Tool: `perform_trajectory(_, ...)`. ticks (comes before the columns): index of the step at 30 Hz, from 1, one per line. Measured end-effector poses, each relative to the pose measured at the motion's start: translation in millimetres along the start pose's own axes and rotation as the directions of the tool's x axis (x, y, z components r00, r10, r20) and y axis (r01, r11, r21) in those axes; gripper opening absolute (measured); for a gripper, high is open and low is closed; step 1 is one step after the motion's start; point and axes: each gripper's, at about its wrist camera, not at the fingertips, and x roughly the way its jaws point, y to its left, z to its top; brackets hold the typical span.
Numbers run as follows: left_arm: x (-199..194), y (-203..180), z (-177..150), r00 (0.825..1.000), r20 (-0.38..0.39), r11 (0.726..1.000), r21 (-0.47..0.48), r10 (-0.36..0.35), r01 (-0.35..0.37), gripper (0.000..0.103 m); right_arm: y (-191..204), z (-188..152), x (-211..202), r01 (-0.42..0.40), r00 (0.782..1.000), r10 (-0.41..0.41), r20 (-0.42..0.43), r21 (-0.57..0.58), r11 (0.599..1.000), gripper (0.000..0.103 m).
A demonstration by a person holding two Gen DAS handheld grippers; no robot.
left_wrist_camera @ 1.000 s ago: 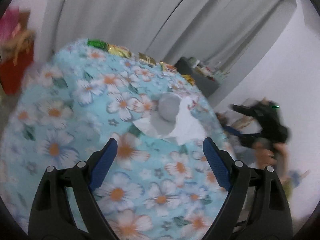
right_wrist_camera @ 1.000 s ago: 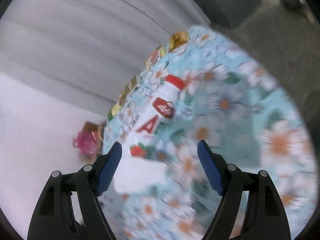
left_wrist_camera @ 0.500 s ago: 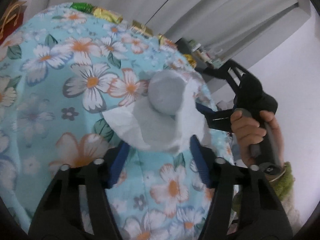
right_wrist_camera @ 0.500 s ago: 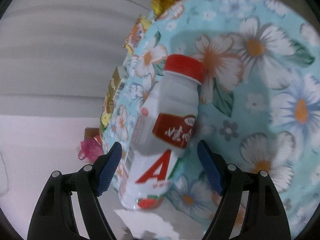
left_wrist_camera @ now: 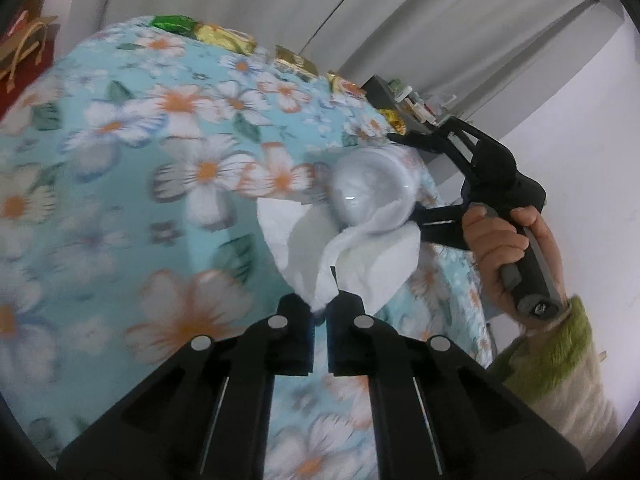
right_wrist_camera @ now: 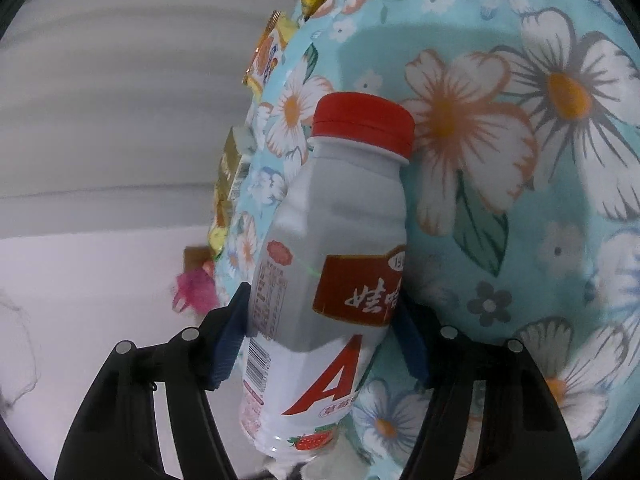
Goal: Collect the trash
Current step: 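Grasp the white tissue with the left tool while the right tool grasps the AD milk bottle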
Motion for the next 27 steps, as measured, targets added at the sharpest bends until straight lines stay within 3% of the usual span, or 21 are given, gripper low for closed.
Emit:
perform_trajectory(3,-16.9,15.5,-3.7,0.999,-0.032,0.999,0.013,0.035,-0.035,0.002,-2.9,-0.4,-8.1,-0.007,0.998,0.003,-0.062,-0.056,0.998,0.065)
perform_trajectory(8,-46.9,36.2,-12.9,0.994,-0.081,0.996,0.063,0.07,-0.065,0.002,-2.5,-25.7,-31.6,0.048,0.984,-0.091,-0.155,-0.26,0.964,0.065)
perform_trajectory(14,-74.8,41.6,-30.5,0.987,-0.146,0.983,0.178,0.069,-0.042,0.002,4.4,-94.7,-73.5,0.045,0.969,-0.152,-0.196,-0.464,0.885,0.064)
perform_trajectory(16,-79.0,39.2,-34.4,0.985,-0.132,0.975,0.21,0.108,-0.078,0.003,10.0,-116.3,-86.0,0.044,0.969,-0.164,-0.185,-0.525,0.85,0.064)
perform_trajectory(18,-79.3,31.7,-36.2,0.98,-0.079,0.952,0.262,0.182,-0.156,0.003,13.9,-127.7,-91.8,0.065,0.972,-0.177,-0.156,-0.544,0.836,0.064)
perform_trajectory(20,-77.9,23.9,-37.0,0.976,-0.04,0.936,0.296,0.214,-0.193,0.003,19.9,-132.7,-88.8,0.096,0.975,-0.19,-0.115,-0.553,0.828,0.064)
perform_trajectory(22,-73.0,10.4,-41.0,0.959,0.019,0.89,0.367,0.282,-0.269,0.003,23.4,-131.8,-84.5,0.126,0.978,-0.198,-0.072,-0.555,0.823,0.064)
perform_trajectory(24,-65.9,-3.8,-48.1,0.937,0.076,0.827,0.449,0.341,-0.338,0.007,29.5,-128.8,-73.5,0.164,0.977,-0.212,-0.026,-0.543,0.823,0.064)
perform_trajectory(25,-63.7,-8.8,-50.7,0.936,0.078,0.816,0.47,0.342,-0.337,0.01,32.8,-132.1,-69.4,0.169,0.977,-0.211,-0.016,-0.539,0.825,0.064)
perform_trajectory(27,-61.6,-14.0,-54.7,0.946,0.065,0.824,0.474,0.318,-0.31,0.018,36.9,-131.6,-60.7,0.187,0.977,-0.215,0.011,-0.536,0.823,0.064)
